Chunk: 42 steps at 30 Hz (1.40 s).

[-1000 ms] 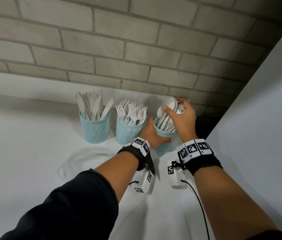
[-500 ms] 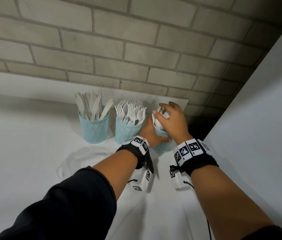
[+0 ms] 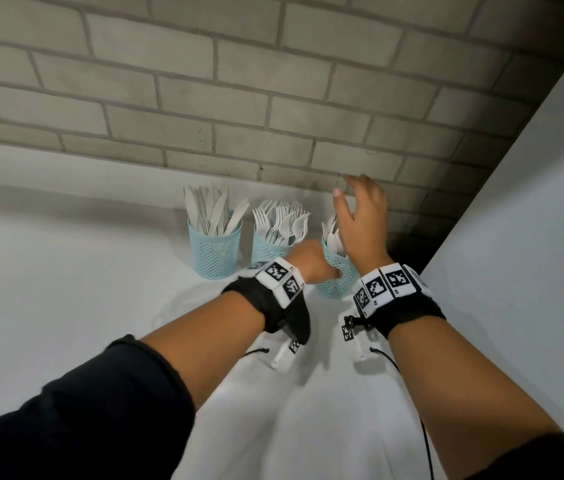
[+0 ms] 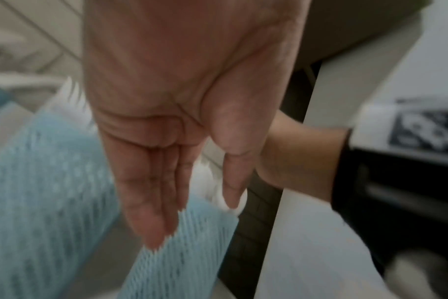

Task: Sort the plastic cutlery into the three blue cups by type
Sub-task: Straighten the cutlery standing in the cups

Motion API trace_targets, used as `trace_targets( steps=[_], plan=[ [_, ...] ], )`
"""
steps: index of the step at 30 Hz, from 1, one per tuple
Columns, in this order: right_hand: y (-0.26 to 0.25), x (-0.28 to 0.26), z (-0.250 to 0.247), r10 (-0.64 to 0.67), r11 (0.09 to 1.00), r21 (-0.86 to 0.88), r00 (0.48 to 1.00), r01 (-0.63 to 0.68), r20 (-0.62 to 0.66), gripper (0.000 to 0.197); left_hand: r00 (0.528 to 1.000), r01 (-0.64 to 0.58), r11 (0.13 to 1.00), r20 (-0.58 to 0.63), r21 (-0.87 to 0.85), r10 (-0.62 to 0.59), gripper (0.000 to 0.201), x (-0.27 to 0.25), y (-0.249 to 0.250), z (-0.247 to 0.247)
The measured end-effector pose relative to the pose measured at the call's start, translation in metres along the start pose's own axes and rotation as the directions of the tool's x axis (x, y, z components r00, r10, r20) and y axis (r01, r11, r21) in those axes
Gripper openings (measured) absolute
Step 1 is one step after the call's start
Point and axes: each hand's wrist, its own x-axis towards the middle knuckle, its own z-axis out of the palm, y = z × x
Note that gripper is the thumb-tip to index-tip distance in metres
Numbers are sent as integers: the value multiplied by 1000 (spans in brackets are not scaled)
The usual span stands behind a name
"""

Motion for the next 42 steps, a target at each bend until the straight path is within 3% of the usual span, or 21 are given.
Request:
trace_targets(
  steps=[3,5,7,9,12,14,16,19,21,23,24,26,28,30,33,35,37,39,40,42],
  plan=[
    [-27,-16,-1,-101,985,134,994,107,-51,35,993,112,993,-30,40,-111,33,-20,-16,-33],
    [-39,-31,2,-142,965,231,988,125,61,33,985,156,981,-96,113,-146,37,-34,-34,-54],
    [-43,-46,7,-137,970,231,952,73,274,41,971,225,953,-132,202,-201,45,-49,-57,-68],
    [-46,-62,12,-66,986,163,857,-21,511,45,938,336,914,-168,227,-303,54,-62,-84,-72],
    [-55,-80,11,184,973,-49,620,-227,762,53,845,518,843,-239,144,-479,67,-86,-109,-67],
    [-60,-88,8,326,931,-189,479,-312,815,60,780,601,799,-234,19,-581,75,-98,-119,-62],
    [-63,-95,8,425,870,-246,399,-427,812,65,761,620,780,-176,-88,-625,80,-100,-131,-54],
    [-67,-102,15,458,816,-201,395,-542,796,68,805,571,785,-22,-241,-593,88,-100,-136,-43],
    [-73,-104,22,449,783,-157,371,-602,813,73,841,503,779,6,-373,-541,97,-97,-128,-35],
    [-77,-107,33,388,797,-95,385,-597,838,87,879,425,770,15,-476,-476,112,-95,-116,-26],
    [-71,-109,43,325,799,-16,409,-602,853,97,886,411,753,32,-514,-462,109,-95,-109,-22],
    [-80,-114,43,271,740,100,430,-665,861,111,887,386,679,50,-624,-459,98,-93,-99,-14],
    [-98,-120,35,268,616,194,436,-763,859,89,908,319,566,73,-761,-414,104,-92,-90,-7],
    [-110,-124,32,233,456,269,406,-848,884,75,931,215,429,51,-877,-361,116,-87,-85,0],
    [-108,-126,32,188,390,258,350,-884,917,82,955,145,247,70,-958,-288,94,-82,-88,3],
    [-102,-121,29,149,368,218,289,-904,946,88,957,162,254,90,-954,-276,92,-85,-89,0],
    [-99,-117,24,164,397,152,233,-905,958,92,936,178,296,68,-939,-347,94,-86,-89,-2],
    [-100,-114,17,243,438,139,266,-888,933,95,886,151,358,-34,-921,-463,67,-88,-86,-3],
    [-102,-114,15,307,498,138,323,-856,895,91,848,145,377,-81,-915,-524,56,-87,-86,-3],
    [-105,-112,4,398,687,103,491,-719,775,76,772,118,407,-174,-906,-611,51,-84,-88,-1]
  ],
)
